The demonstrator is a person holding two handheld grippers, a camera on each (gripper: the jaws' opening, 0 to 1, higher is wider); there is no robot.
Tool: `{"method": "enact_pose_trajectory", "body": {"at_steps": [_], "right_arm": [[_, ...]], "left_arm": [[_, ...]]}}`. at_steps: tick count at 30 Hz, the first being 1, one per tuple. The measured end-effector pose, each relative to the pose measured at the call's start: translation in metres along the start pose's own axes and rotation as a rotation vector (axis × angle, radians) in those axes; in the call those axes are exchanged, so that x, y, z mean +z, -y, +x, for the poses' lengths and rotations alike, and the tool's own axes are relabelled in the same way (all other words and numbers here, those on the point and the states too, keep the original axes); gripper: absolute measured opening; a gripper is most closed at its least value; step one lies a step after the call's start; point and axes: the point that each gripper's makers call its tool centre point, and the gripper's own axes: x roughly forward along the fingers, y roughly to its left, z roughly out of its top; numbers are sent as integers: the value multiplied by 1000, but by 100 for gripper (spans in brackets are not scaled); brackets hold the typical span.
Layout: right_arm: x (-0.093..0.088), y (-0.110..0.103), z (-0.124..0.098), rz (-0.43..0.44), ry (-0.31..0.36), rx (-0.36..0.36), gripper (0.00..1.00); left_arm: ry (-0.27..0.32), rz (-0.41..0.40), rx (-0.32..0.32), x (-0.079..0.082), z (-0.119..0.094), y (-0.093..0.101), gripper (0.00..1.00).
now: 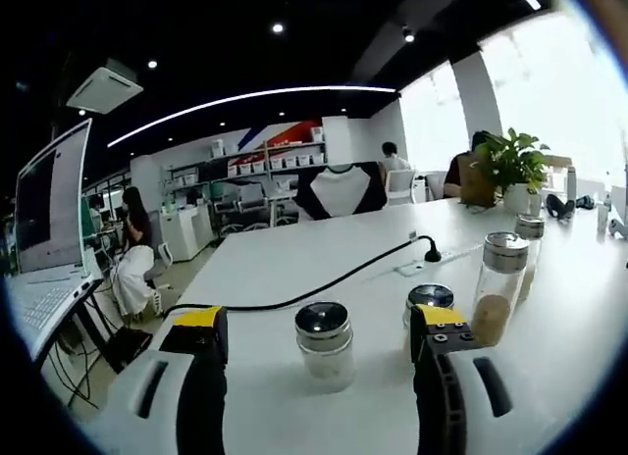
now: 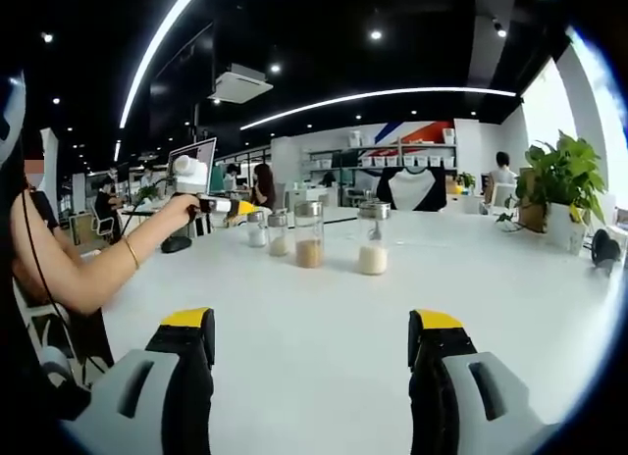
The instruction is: Rotate the seasoning bottle until the label or dispensing opening points toward the visible target arrow and the bottle remains upright within the marked orientation range
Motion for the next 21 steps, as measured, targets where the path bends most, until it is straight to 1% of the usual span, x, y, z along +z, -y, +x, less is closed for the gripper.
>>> {"method": "enact_pose_trajectory", "body": {"at_steps": [6,11,13,17,19,21], "right_arm": [[-1,4,1,4,-5,-10,82],[-1,5,3,0,-8,-11,82],[0,5,4,-1,-8,-12,82],[-1,7,4,-4,-13,-17,82],[-2,7,4,-5,-18,-20,82],[-3,9,5,-5,-22,-24,82]], "left_arm": [[7,-37,9,5,7,-5,80],[27,-66,33,9,10,-11,80],[27,-68,40,8,12,-13,80],[17,-79,52,1,20,-18,80],[12,-79,51,-3,28,-22,80],[18,-77,47,-5,38,-26,80]]}}
